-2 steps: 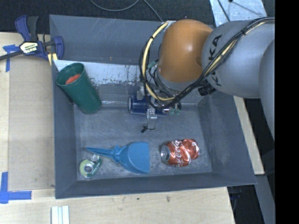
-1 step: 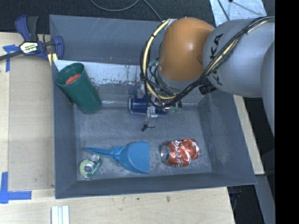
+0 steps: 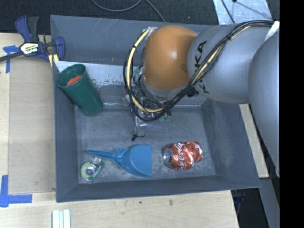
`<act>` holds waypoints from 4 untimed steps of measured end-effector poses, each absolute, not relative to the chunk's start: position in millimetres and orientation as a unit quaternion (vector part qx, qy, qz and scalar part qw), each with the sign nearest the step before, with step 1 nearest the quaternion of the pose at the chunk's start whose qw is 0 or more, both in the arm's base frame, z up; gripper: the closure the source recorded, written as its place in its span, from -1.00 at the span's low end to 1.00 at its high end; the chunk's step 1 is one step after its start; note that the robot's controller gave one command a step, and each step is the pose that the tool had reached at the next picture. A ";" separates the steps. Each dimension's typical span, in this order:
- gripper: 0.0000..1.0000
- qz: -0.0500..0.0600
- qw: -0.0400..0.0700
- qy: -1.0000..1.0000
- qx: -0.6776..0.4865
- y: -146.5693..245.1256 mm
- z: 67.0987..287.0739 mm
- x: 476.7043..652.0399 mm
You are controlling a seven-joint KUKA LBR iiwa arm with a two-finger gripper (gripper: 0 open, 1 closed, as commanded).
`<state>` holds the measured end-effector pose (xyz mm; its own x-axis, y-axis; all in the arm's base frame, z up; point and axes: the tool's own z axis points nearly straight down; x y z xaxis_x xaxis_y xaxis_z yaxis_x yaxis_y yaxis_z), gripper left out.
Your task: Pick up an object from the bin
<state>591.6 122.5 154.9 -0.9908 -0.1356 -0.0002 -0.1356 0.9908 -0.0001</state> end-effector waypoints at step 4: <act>1.00 0.000 0.001 0.998 0.056 149.4 70.0 502.7</act>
Offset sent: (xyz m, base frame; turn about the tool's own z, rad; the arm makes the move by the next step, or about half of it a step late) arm -0.0645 0.0226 -0.0267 0.0630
